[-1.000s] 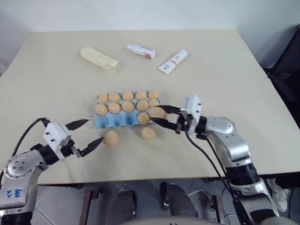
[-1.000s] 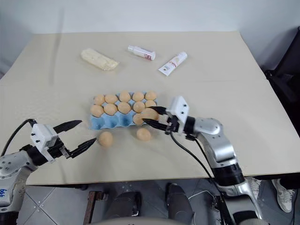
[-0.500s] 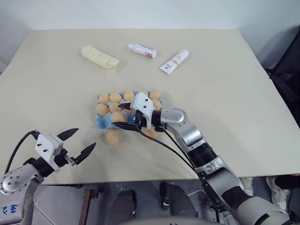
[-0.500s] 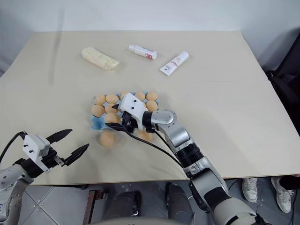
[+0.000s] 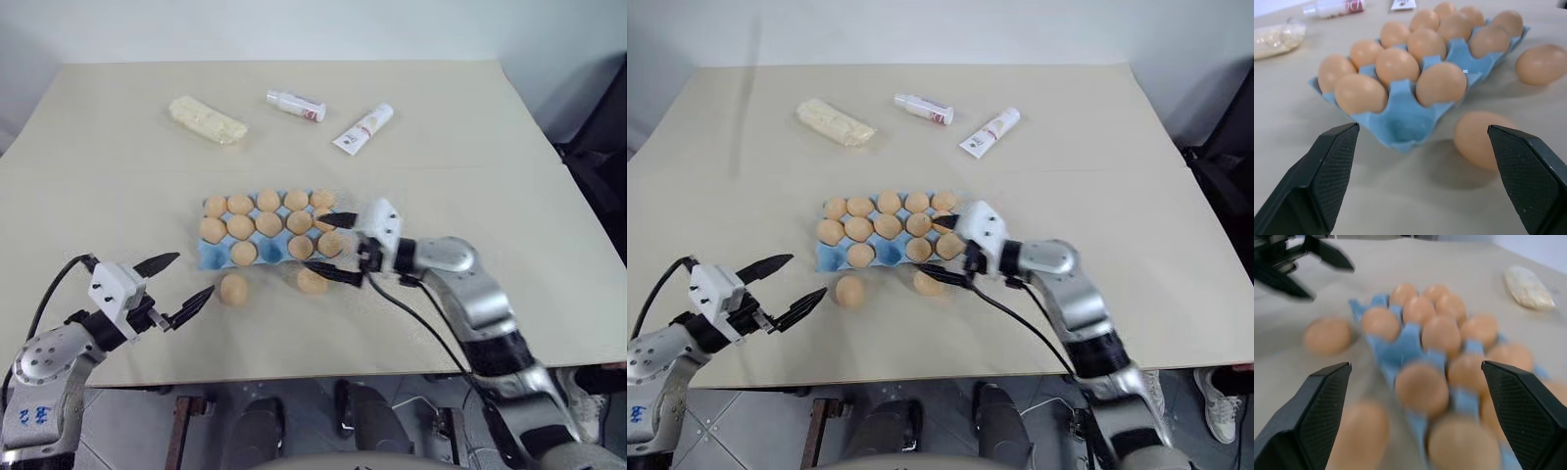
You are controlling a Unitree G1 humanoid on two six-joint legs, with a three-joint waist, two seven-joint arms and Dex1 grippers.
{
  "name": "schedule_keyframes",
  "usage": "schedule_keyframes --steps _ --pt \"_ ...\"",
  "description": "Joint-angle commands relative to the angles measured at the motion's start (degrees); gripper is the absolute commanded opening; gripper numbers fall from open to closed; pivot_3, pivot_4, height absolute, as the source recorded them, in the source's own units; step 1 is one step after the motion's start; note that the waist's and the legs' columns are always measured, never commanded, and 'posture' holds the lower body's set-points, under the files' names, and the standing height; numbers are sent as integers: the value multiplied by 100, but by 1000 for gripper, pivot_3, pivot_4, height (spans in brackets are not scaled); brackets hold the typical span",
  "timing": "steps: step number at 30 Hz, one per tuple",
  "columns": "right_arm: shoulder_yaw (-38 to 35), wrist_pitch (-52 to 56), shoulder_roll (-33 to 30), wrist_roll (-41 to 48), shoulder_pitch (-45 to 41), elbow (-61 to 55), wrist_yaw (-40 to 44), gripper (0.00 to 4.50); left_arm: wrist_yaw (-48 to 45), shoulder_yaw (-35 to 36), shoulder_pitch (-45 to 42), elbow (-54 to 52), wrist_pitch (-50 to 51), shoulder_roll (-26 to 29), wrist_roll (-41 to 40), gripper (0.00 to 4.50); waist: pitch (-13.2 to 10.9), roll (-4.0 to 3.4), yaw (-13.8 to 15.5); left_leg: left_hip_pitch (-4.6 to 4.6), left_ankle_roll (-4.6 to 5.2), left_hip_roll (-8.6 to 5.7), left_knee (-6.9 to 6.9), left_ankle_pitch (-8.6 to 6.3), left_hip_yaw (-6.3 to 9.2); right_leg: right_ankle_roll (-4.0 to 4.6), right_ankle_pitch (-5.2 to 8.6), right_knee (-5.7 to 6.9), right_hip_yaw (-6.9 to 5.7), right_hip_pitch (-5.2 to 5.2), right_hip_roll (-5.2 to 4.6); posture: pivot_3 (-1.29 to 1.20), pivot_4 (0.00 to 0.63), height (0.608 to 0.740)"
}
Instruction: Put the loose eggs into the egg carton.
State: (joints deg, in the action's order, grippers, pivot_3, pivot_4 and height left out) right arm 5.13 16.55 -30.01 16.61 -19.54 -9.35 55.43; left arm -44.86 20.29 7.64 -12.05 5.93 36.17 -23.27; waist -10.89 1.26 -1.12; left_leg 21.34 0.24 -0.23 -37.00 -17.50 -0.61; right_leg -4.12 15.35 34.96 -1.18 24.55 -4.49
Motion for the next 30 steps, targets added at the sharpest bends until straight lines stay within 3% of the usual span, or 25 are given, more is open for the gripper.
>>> schedule_keyframes --steps 1,8,17,29,30 --pt "-244 -28 -78 211 159 -445 -45 4467 -103 29 -138 145 -47 93 -22 4500 0 0 -46 0 1 0 -2 0 -1 -1 -1 -1 2 -1 0 0 150 740" --pt "620 272 778 -175 -824 -147 -530 4467 -243 79 -221 411 -110 134 -39 4500 0 0 -138 -24 -11 8 -12 16 -19 3 -1 51 17 6 8 0 150 740" --pt "1777 819 2042 -803 -2359 1210 -820 4467 -174 565 508 186 -123 33 -153 4500 0 0 -61 -1 -14 6 -5 11 -8 11 2 41 8 25 0 0 150 740" --pt "2179 388 2714 -1459 -2907 2570 -884 4467 36 743 1070 -407 -64 -166 -236 4500 0 0 -86 7 -7 5 -2 -2 -7 10 2 17 -2 22 -2 0 150 740" --pt "2176 362 2743 -1490 -2910 2604 -881 4299 58 735 1077 -444 -58 -175 -238 4500 0 0 -88 6 -7 5 -3 -2 -7 10 2 19 -2 22 -2 0 150 740"
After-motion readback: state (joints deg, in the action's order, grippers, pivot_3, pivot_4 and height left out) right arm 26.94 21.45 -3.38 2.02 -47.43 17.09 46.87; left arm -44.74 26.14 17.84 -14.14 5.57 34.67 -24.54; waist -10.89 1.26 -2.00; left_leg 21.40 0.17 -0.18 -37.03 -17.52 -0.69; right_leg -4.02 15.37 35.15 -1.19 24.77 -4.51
